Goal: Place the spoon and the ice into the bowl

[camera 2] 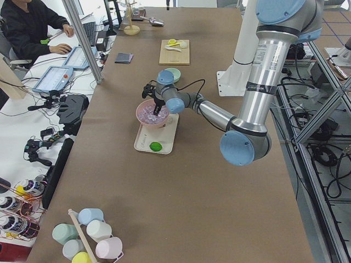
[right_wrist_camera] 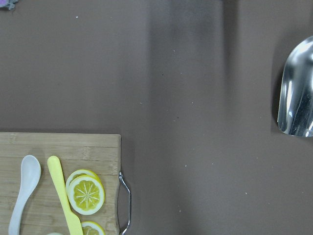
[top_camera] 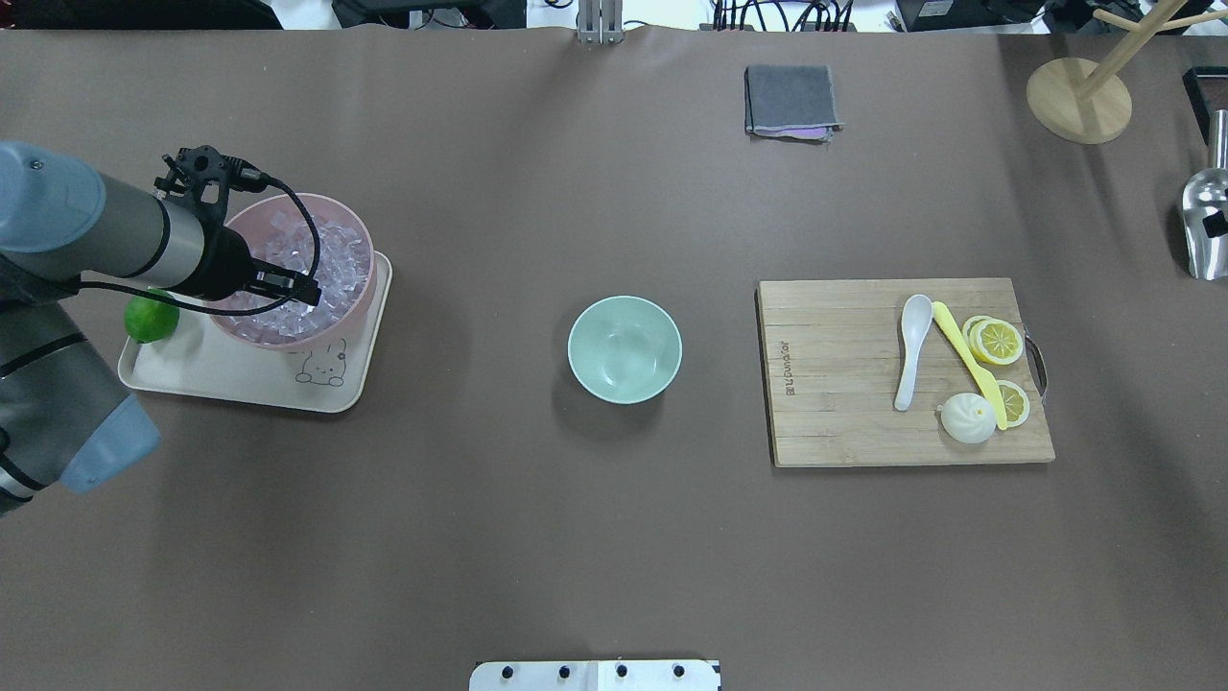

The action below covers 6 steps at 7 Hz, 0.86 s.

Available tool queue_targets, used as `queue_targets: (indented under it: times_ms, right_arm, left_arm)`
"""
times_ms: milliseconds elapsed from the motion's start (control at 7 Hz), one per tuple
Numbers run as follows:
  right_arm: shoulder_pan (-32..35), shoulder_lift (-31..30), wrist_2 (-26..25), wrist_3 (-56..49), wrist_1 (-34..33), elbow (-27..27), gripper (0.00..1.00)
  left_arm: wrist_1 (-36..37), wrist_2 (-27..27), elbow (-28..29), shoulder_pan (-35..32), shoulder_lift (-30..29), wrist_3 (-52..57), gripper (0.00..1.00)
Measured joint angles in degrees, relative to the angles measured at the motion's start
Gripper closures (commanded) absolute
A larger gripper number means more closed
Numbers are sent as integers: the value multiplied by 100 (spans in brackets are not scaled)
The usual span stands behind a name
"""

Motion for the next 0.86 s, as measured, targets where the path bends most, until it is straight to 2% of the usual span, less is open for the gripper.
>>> queue_targets:
  times_ms: [857]
  right_arm:
    - [-3,-9,0,-6,1,8,0]
  left_arm:
    - [-2,17,-15,16,77,-7,54]
